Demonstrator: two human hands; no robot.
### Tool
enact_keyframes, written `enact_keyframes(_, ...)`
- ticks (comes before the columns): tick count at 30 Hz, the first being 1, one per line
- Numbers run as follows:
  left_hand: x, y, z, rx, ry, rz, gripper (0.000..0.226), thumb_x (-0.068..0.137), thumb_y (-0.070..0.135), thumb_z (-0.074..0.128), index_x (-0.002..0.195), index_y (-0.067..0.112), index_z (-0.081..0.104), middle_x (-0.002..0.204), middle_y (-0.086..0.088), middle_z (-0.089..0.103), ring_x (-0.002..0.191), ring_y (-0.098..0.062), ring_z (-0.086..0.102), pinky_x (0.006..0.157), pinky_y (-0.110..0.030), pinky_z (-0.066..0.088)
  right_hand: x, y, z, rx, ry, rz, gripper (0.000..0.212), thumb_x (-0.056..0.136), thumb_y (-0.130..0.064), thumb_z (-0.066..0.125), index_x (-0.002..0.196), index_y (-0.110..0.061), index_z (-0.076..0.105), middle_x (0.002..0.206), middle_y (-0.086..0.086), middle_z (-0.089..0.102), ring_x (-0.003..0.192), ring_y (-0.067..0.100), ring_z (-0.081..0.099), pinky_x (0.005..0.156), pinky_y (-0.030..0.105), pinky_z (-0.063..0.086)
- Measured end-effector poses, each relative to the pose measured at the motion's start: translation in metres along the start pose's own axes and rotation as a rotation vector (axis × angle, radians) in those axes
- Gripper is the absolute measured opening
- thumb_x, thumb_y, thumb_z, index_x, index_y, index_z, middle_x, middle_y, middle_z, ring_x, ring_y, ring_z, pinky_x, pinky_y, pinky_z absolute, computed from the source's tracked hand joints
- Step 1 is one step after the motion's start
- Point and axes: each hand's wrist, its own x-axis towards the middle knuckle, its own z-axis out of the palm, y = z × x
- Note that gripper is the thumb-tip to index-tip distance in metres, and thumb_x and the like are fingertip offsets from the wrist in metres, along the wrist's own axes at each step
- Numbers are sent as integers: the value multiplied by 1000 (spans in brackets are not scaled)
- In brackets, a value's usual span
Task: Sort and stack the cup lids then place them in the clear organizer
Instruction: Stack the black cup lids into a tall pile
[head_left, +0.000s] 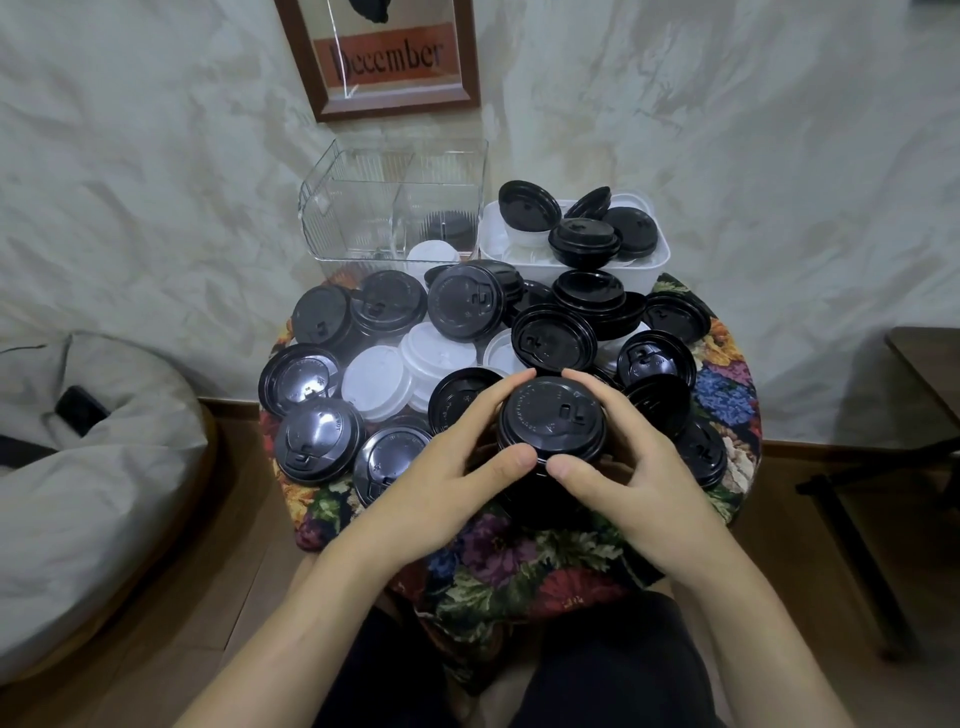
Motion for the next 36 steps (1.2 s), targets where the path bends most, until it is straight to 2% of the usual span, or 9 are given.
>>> enact_keyframes(3, 5, -1, -8, -4, -16, 17, 57, 102, 46, 59, 155, 43, 39, 150, 19, 54, 143, -5, 47, 118, -35, 37, 0, -3, 4, 1, 44, -1, 69, 82, -43, 80, 144, -43, 50, 130, -31, 64, 125, -8, 58, 101, 10, 42)
enact_keyframes(6, 15, 2, -18, -14, 25, 45, 44, 105, 39, 52, 148, 30, 54, 143, 14, 62, 137, -7, 54, 114, -27, 41, 0, -5, 7, 1, 66, 13, 67, 80, -44, 80, 141, -46, 51, 127, -34, 64, 121, -11, 58, 96, 6, 41)
enact_keyframes(12, 53, 11, -28, 47, 177, 77, 25, 102, 31, 58, 122, 29, 73, 114, 5, 77, 107, -15, 73, 95, -33, 57, -1, -5, 7, 0, 66, 37, 66, 81, -43, 80, 139, -51, 49, 124, -40, 62, 119, -15, 57, 93, 2, 39)
enact_keyframes(15, 86, 23, -35, 98, 250, 122, 21, 98, 24, 67, 116, 32, 74, 109, 10, 77, 96, -14, 74, 86, -32, 60, -3, -6, 7, 6, 63, 60, 71, 78, -52, 78, 141, -53, 46, 126, -42, 59, 120, -16, 55, 95, 6, 42)
enact_keyframes(18, 129, 33, -43, 319, 310, 168, 22, 97, 26, 72, 118, 30, 74, 107, 18, 75, 86, -2, 70, 88, -32, 57, -3, -6, 6, 3, 51, 77, 72, 79, -55, 76, 142, -56, 43, 128, -43, 57, 122, -16, 54, 97, 15, 42)
enact_keyframes(22, 189, 37, -49, 615, 310, 213, 36, 95, 35, 72, 129, 27, 69, 121, 9, 71, 100, -8, 67, 95, -36, 53, -3, -7, 6, -6, 47, 88, 72, 78, -56, 75, 143, -57, 42, 130, -42, 56, 124, -15, 53, 100, 17, 40)
enact_keyframes(26, 242, 29, -52, 813, 259, 163, 53, 94, 50, 69, 141, 26, 62, 134, 2, 67, 125, -18, 60, 96, -32, 43, -3, -7, 5, -9, 25, 108, 72, 78, -55, 75, 142, -58, 41, 129, -44, 54, 122, -16, 53, 97, 9, 40)
enact_keyframes(31, 275, 21, -47, 889, 224, 101, 56, 96, 59, 62, 144, 32, 59, 135, 0, 69, 128, -24, 58, 98, -32, 38, -2, -4, 4, -38, 14, 126, 75, 81, -54, 78, 144, -60, 38, 133, -44, 52, 125, -15, 52, 100, 13, 39)
enact_keyframes(36, 282, 19, -45, 808, 214, 79, 42, 96, 47, 68, 133, 28, 69, 127, -1, 71, 121, -22, 61, 87, -25, 36, -2, -2, 3, -48, 20, 125, 76, 83, -53, 81, 144, -61, 38, 134, -39, 54, 126, -12, 53, 105, 21, 41)
